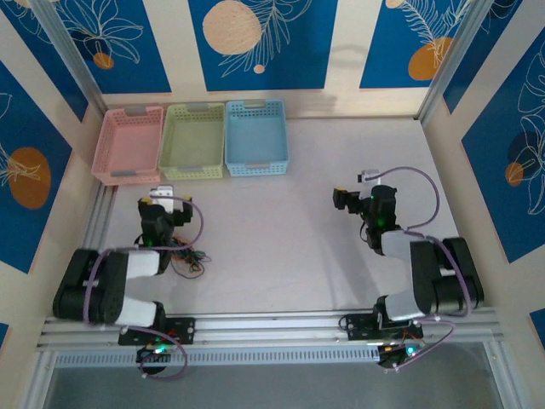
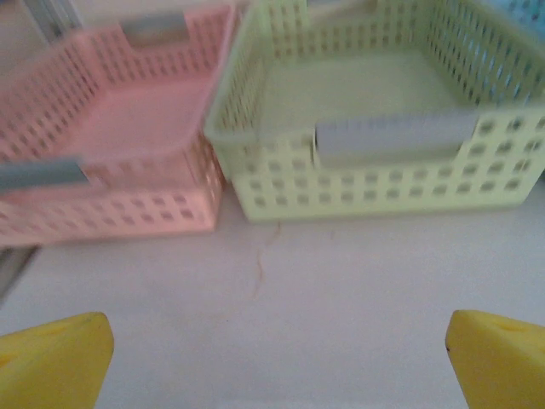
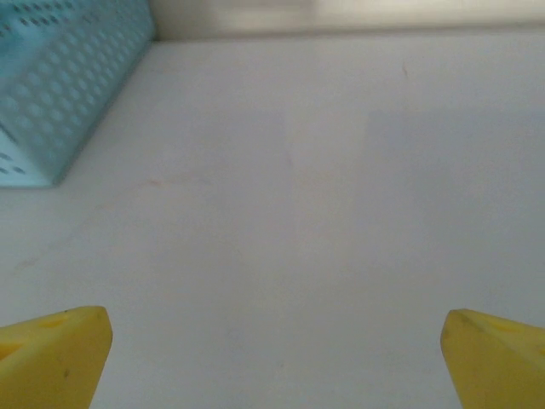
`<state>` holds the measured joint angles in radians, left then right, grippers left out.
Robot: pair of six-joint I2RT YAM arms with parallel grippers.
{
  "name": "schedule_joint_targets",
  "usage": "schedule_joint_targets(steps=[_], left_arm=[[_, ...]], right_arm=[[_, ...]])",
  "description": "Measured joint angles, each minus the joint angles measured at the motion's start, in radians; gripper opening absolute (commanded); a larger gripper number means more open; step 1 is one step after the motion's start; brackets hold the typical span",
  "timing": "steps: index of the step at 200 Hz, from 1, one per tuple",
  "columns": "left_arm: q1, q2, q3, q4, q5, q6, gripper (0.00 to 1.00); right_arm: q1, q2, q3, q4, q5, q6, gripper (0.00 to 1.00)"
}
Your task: Untangle the cables
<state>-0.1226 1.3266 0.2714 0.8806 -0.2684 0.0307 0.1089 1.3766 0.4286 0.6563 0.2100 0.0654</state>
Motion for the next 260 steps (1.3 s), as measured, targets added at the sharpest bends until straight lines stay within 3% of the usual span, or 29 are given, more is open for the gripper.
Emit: schedule_joint_targets(steps=[21,39,90,140,185,221,260], left_arm=[[-0.025,-0.222,0.044,-0.148,-0.042,-0.056,1.00],[-0.024,-0.321,0.159,-0.333,-0.055,-0.129,1.00],[0.006,-0.294,0.439,-0.692,0.086,-0.290,1.00],[0.127,-0.020,0.773,-0.966,0.233,-0.376,0.95],[0.224,0.419,1.249,-1.182,0.374,-0.394,0.85],[0.239,0.723,1.587,-1.376,0.408,-0.366,0.82],[0.246,0.955,1.876,-1.555,0.390,-0.329,0.81]], right_arm=[[0.078,-0.128,0.003,-0.032,0.046,-0.027,0.99],[0.127,-0.216,0.004,-0.065,0.047,-0.025,0.99],[0.107,-0.316,0.001,-0.082,-0.125,0.131,0.99],[0.210,-0.191,0.062,-0.120,-0.225,0.105,0.98],[0.298,-0.138,0.134,-0.180,-0.238,0.021,0.96],[0.304,-0.109,0.153,-0.190,-0.238,-0.004,0.95],[0.304,-0.074,0.180,-0.210,-0.243,-0.016,0.94]])
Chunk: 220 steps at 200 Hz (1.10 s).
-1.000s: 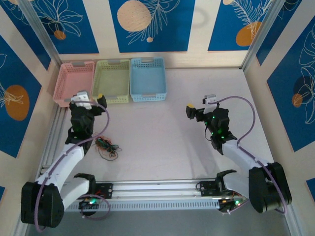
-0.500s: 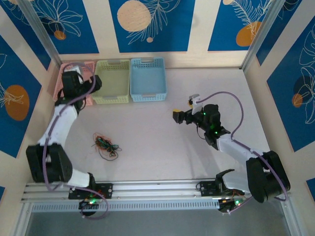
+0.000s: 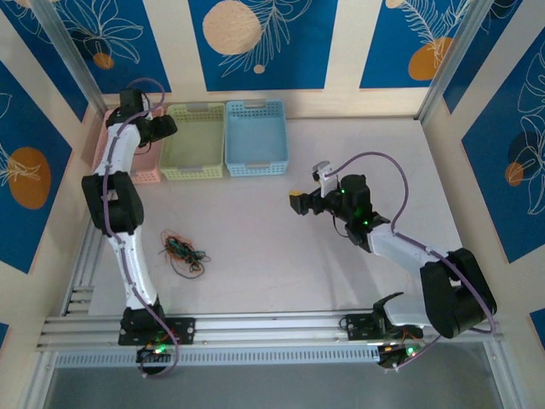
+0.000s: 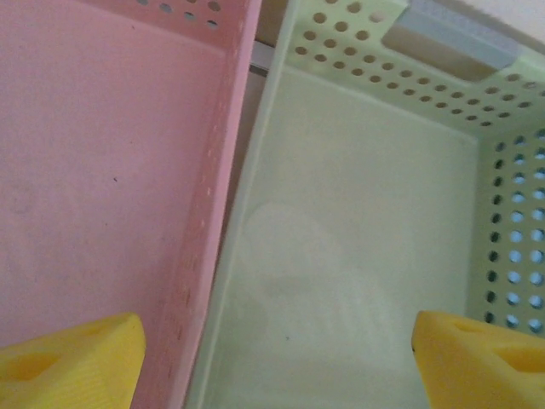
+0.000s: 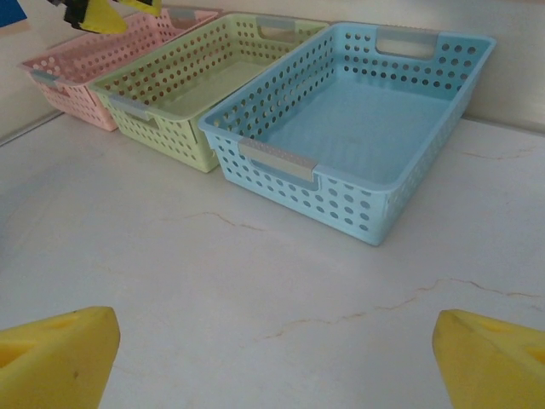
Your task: Untangle the cables
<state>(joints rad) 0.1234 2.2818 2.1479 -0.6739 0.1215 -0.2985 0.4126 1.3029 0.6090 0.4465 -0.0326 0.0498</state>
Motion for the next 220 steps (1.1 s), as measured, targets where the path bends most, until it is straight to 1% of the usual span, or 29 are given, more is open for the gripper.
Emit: schedule_joint_targets(steps=[32,53,70,110,131,156,165,175,195,220], left_arm=[[0.007,0.139,0.197,-0.099,-0.018,0.027,0.79],[0.008,0.189,0.258,-0.139,-0.026,0.047,0.76],[0.008,0.209,0.273,-0.165,-0.029,0.058,0.70],[0.008,0.243,0.281,-0.197,-0.027,0.079,0.43],[0.008,0.245,0.282,-0.209,-0.025,0.091,0.34],[0.003,0.245,0.282,-0.209,-0.024,0.093,0.14],[-0.004,0.245,0.283,-0.209,-0.023,0.115,0.09],[-0.011,0.245,0.285,-0.209,-0.022,0.121,0.00],[-0.031,0.245,0.286,-0.215,-0.033,0.130,0.00],[-0.078,0.244,0.288,-0.217,-0.063,0.130,0.00]], right_arm=[[0.000,0.010,0.014,-0.012,-0.002,-0.006,0.94],[0.000,0.010,0.019,-0.021,-0.002,-0.009,0.93],[0.000,0.012,0.026,-0.025,-0.002,-0.010,0.93],[0.001,0.024,0.036,-0.031,-0.003,-0.010,0.92],[0.001,0.024,0.038,-0.034,-0.003,-0.010,0.92],[0.001,0.024,0.040,-0.036,-0.003,-0.010,0.92],[0.001,0.024,0.040,-0.037,-0.003,-0.010,0.92],[0.001,0.024,0.040,-0.037,-0.003,-0.010,0.92],[0.001,0.024,0.040,-0.037,-0.003,-0.010,0.92],[0.001,0.024,0.040,-0.037,-0.002,-0.010,0.92]])
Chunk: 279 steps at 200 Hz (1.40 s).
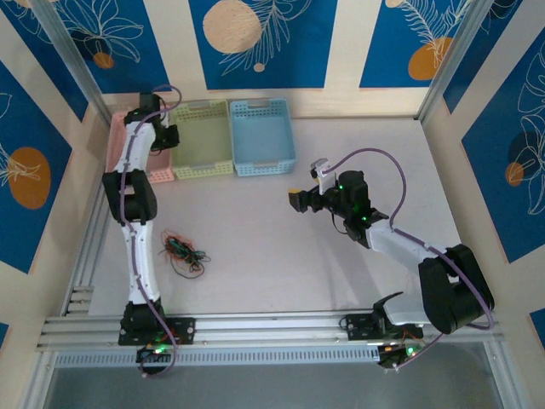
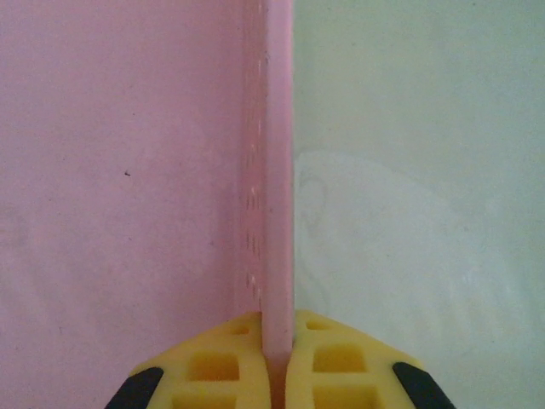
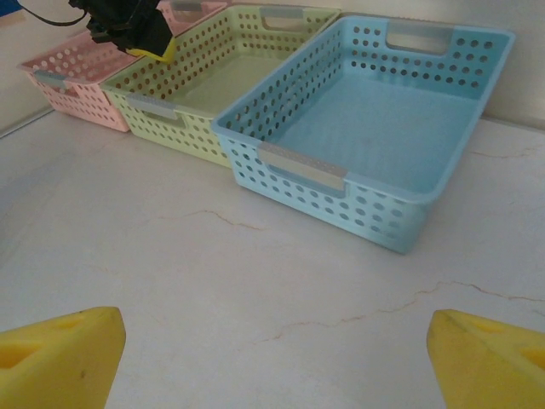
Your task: Untangle the cables
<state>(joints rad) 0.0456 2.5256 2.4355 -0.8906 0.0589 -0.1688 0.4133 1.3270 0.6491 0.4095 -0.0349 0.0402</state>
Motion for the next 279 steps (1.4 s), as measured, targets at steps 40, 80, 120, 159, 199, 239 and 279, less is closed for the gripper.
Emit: schedule_joint_targets(steps=[40,80,120,159,199,239,279], left_arm=[[-0.141,-0.002,0.000,-0.001,-0.040,-0.018,0.00],[-0.283,-0.004,0.000,-0.002,-0.053,-0.087,0.00],[-0.332,-0.005,0.000,-0.013,-0.072,-0.179,0.00],[-0.346,-0.024,-0.031,-0.011,-0.089,-0.275,0.06],[-0.365,-0.030,-0.034,-0.008,-0.099,-0.333,0.08],[-0.377,-0.031,-0.034,-0.007,-0.102,-0.339,0.10],[-0.393,-0.031,-0.034,0.010,-0.090,-0.333,0.12]], right_arm=[[0.000,0.000,0.000,0.000,0.000,0.000,0.91],[-0.001,0.000,0.000,0.000,0.001,0.001,0.92],[-0.008,-0.001,0.000,0.001,0.000,0.004,0.92],[-0.021,-0.004,-0.002,0.002,0.000,0.013,0.92],[-0.023,-0.008,-0.008,0.003,0.000,0.016,0.92],[-0.023,-0.008,-0.008,0.009,0.000,0.019,0.92],[-0.025,-0.008,-0.008,0.009,0.000,0.019,0.92]])
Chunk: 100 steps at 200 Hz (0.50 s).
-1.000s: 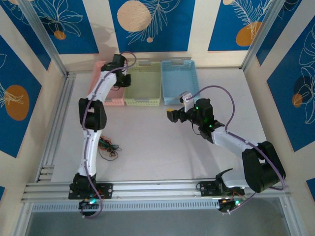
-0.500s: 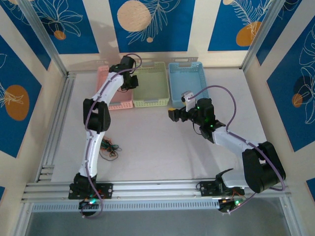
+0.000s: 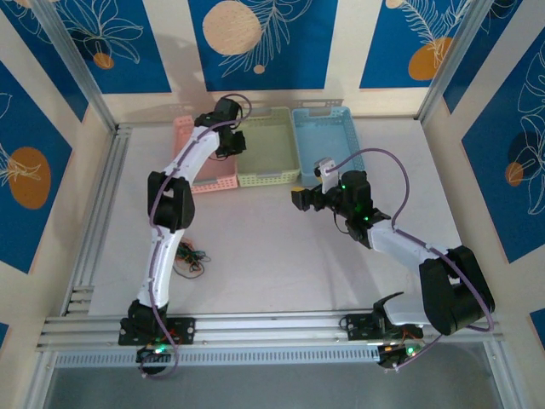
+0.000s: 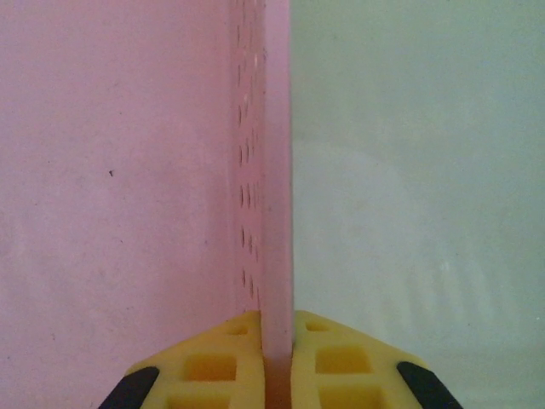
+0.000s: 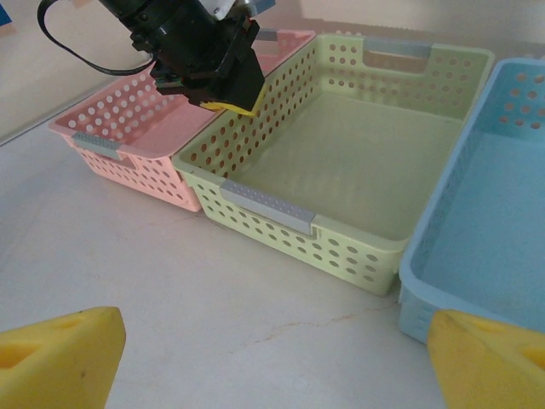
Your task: Untangle the cables
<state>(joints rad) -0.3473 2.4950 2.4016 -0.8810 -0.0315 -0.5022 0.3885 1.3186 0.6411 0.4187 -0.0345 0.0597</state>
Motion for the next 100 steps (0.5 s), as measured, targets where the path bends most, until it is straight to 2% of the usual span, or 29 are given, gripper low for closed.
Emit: schedule_joint_targets(steps=[38,52,62,76,87,100], left_arm=[[-0.017,0.000,0.000,0.012,0.012,0.024,0.19],[-0.020,0.000,0.000,0.012,0.024,0.040,0.32],[-0.021,0.000,0.000,0.012,0.035,0.046,0.50],[-0.024,0.000,0.000,0.011,0.037,0.057,0.59],[-0.026,0.000,0.000,0.010,0.024,0.075,0.70],[-0.029,-0.004,0.000,0.005,0.001,0.084,0.72]], right_arm=[[0.000,0.000,0.000,0.000,0.000,0.000,0.92],[0.000,0.000,0.000,0.000,0.000,0.000,0.92],[0.000,0.000,0.000,0.000,0.000,0.000,0.92],[0.000,0.000,0.000,0.000,0.000,0.000,0.92],[0.000,0.000,0.000,0.000,0.000,0.000,0.92],[0.000,0.000,0.000,0.000,0.000,0.000,0.92]])
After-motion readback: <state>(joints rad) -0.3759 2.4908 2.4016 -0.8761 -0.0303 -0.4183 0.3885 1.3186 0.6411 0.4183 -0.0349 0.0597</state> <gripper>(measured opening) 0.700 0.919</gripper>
